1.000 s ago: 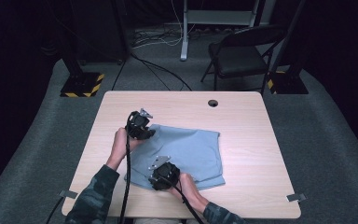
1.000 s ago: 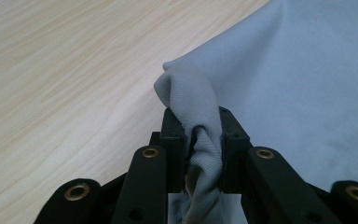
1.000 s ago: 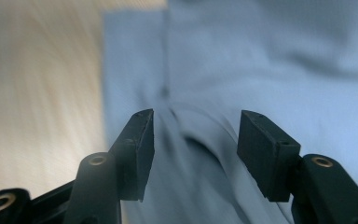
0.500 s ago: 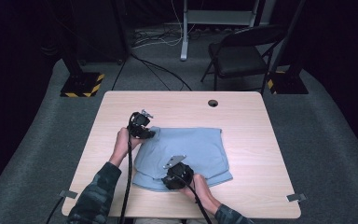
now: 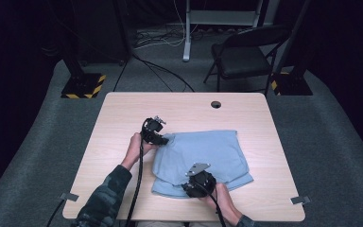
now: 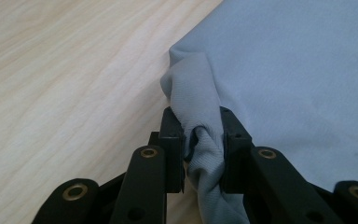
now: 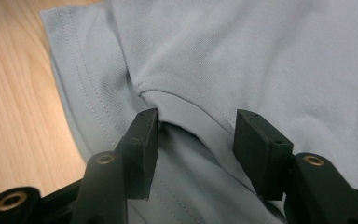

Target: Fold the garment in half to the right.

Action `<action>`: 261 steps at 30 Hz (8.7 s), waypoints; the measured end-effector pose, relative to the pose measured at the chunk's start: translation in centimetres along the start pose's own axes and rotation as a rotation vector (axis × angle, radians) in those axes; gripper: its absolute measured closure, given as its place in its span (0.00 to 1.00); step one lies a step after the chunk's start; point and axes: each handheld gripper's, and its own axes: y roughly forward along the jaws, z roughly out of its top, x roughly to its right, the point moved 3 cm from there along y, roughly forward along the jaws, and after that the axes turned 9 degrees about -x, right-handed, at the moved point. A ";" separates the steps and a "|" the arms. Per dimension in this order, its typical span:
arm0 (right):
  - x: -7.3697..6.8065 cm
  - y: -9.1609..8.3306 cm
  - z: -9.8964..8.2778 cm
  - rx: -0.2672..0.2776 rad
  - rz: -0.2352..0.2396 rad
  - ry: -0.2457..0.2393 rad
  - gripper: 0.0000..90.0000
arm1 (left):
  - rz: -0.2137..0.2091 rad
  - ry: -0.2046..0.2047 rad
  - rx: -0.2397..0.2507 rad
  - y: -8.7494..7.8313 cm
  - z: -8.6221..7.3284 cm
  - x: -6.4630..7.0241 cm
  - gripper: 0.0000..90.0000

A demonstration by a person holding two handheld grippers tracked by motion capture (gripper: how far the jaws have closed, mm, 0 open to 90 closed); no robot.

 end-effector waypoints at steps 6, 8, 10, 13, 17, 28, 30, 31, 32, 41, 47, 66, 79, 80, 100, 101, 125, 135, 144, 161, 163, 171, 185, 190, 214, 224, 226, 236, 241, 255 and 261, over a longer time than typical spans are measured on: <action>0.6 -0.9 -1.5 -0.004 -0.019 0.025 0.54 | -0.015 0.016 0.005 0.8 0.6 0.9 0.83; 0.8 -1.2 -1.8 -0.007 -0.024 0.031 0.54 | -0.023 0.016 0.008 0.9 0.7 1.1 0.83; 1.1 -1.4 -2.1 -0.014 -0.029 0.039 0.53 | -0.028 0.014 0.009 1.0 0.8 1.3 0.83; 1.4 -1.7 -2.4 -0.023 -0.038 0.045 0.50 | -0.023 0.015 0.008 1.2 1.0 1.6 0.83; 1.2 -1.9 -2.0 -0.018 -0.041 0.048 0.42 | -0.014 0.016 0.000 1.2 1.1 1.7 0.83; -4.5 1.0 4.1 -0.013 0.018 -0.150 0.27 | -0.012 0.022 -0.022 1.2 1.3 1.7 0.83; -4.6 1.7 4.4 -0.030 0.032 -0.148 0.26 | -0.013 0.024 -0.025 1.2 1.3 1.7 0.83; -4.5 2.0 4.5 -0.039 0.030 -0.146 0.26 | -0.013 0.025 -0.027 1.2 1.3 1.7 0.83; -4.4 2.2 4.5 -0.045 0.027 -0.139 0.27 | -0.014 0.027 -0.029 1.2 1.3 1.7 0.83; -4.1 2.5 4.5 -0.047 0.054 -0.116 0.50 | -0.014 0.027 -0.030 1.2 1.3 1.7 0.83; -3.8 2.3 4.3 -0.027 0.043 -0.102 0.80 | -0.025 0.029 -0.022 1.2 1.0 1.7 0.84; -3.6 -2.0 5.9 0.254 0.053 -0.046 0.92 | 0.031 0.008 0.082 -4.0 0.7 0.7 0.85; -5.0 -4.7 9.2 0.411 0.068 -0.067 0.92 | 0.164 0.008 0.129 -11.3 1.0 0.2 0.85; -5.0 -5.0 9.1 0.421 0.062 -0.064 0.92 | 0.156 0.014 0.143 -11.7 1.2 0.4 0.85; 2.5 -6.1 -1.7 0.188 -0.098 0.143 0.91 | -0.078 0.063 0.079 0.3 9.1 7.9 0.85; 2.8 -5.8 -2.0 0.169 -0.106 0.147 0.91 | -0.072 0.056 0.076 1.0 9.1 7.9 0.84; 5.0 -2.1 -2.7 0.073 -0.072 0.149 0.91 | -0.070 -0.052 0.064 4.5 6.8 6.2 0.66; 4.8 -1.7 -2.1 0.080 -0.060 0.117 0.91 | -0.083 -0.161 0.161 -0.9 3.2 4.1 0.21; 4.8 -1.5 -2.0 0.104 -0.045 0.137 0.91 | -0.024 -0.148 0.181 -3.2 -1.7 4.6 0.17; 5.0 -4.9 -5.0 0.220 -0.042 0.288 0.88 | 0.121 0.017 0.046 1.3 -4.5 9.4 0.19; 5.6 -5.1 -6.1 0.169 -0.028 0.328 0.81 | 0.116 0.016 0.045 1.3 -4.6 9.4 0.19; 6.9 -8.0 -4.5 0.220 -0.007 0.275 0.69 | 0.069 0.001 0.058 0.4 -4.6 8.6 0.17; 9.9 -0.6 0.4 -0.053 0.098 0.280 0.89 | 0.093 -0.041 0.040 1.5 -3.3 6.5 0.14; 9.8 -1.2 -0.5 -0.023 0.076 0.286 0.97 | 0.089 -0.028 0.033 1.4 -3.6 6.4 0.14; 7.8 -2.4 -2.4 -0.046 0.046 0.231 0.84 | 0.057 0.153 -0.048 -0.4 -7.0 9.2 0.13; 8.9 -3.3 -1.3 0.004 0.099 0.254 0.75 | 0.006 0.056 0.030 -1.8 -6.2 7.0 0.14; 9.8 -3.5 -0.4 0.034 0.090 0.272 0.73 | 0.025 0.016 0.054 -1.9 -5.1 6.1 0.14; 12.1 -0.3 2.6 -0.002 0.019 0.298 0.85 | 0.127 0.003 -0.005 1.0 -2.1 5.0 0.14; 12.4 -0.4 1.9 0.035 -0.014 0.326 0.95 | 0.114 -0.008 -0.004 1.3 -2.6 4.8 0.16; 12.5 -0.5 0.5 0.080 0.012 0.359 0.95 | 0.080 -0.015 -0.020 0.6 -4.3 4.3 0.16; 11.6 -1.0 1.5 0.102 0.047 0.323 0.80 | 0.084 -0.039 0.020 -0.9 -4.2 3.7 0.15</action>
